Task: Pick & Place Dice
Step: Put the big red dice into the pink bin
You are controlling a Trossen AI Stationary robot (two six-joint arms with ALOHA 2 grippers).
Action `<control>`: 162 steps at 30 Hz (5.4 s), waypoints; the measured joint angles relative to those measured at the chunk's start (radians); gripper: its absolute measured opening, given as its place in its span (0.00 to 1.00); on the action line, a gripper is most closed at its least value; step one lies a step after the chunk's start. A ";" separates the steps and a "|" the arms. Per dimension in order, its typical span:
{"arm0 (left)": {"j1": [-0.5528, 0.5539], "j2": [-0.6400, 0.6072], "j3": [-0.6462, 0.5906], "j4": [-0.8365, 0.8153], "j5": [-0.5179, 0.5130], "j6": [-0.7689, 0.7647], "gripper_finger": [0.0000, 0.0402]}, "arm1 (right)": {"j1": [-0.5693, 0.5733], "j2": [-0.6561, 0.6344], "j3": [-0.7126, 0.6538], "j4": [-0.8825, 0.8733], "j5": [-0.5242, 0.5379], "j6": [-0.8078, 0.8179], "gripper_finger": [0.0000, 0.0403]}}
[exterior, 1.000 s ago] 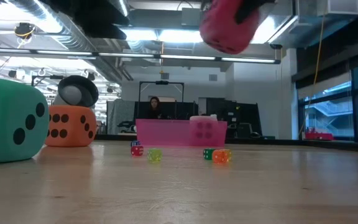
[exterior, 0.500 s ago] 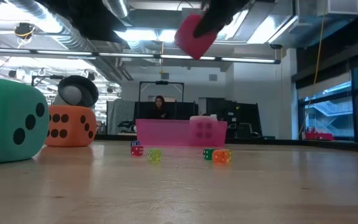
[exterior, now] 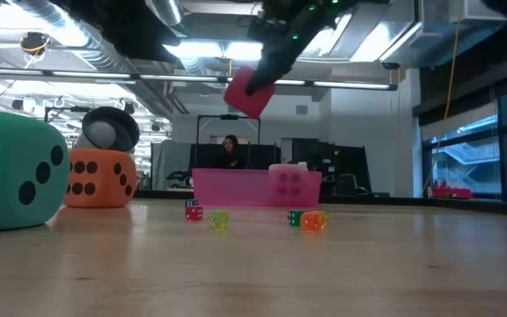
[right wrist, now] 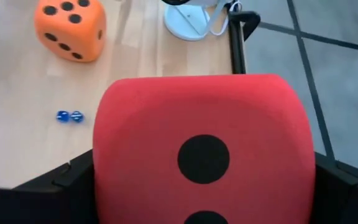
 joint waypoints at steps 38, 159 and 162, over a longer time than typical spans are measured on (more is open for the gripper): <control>0.000 0.005 0.000 -0.031 0.005 0.155 0.93 | -0.222 0.389 0.491 -0.491 0.165 -0.122 0.91; 0.000 0.005 0.000 -0.038 0.047 0.157 0.93 | -0.144 0.387 0.380 -0.421 -0.067 0.014 0.99; 0.000 0.005 0.000 -0.038 0.047 0.157 0.93 | -0.114 0.390 0.380 -0.424 -0.073 0.020 0.99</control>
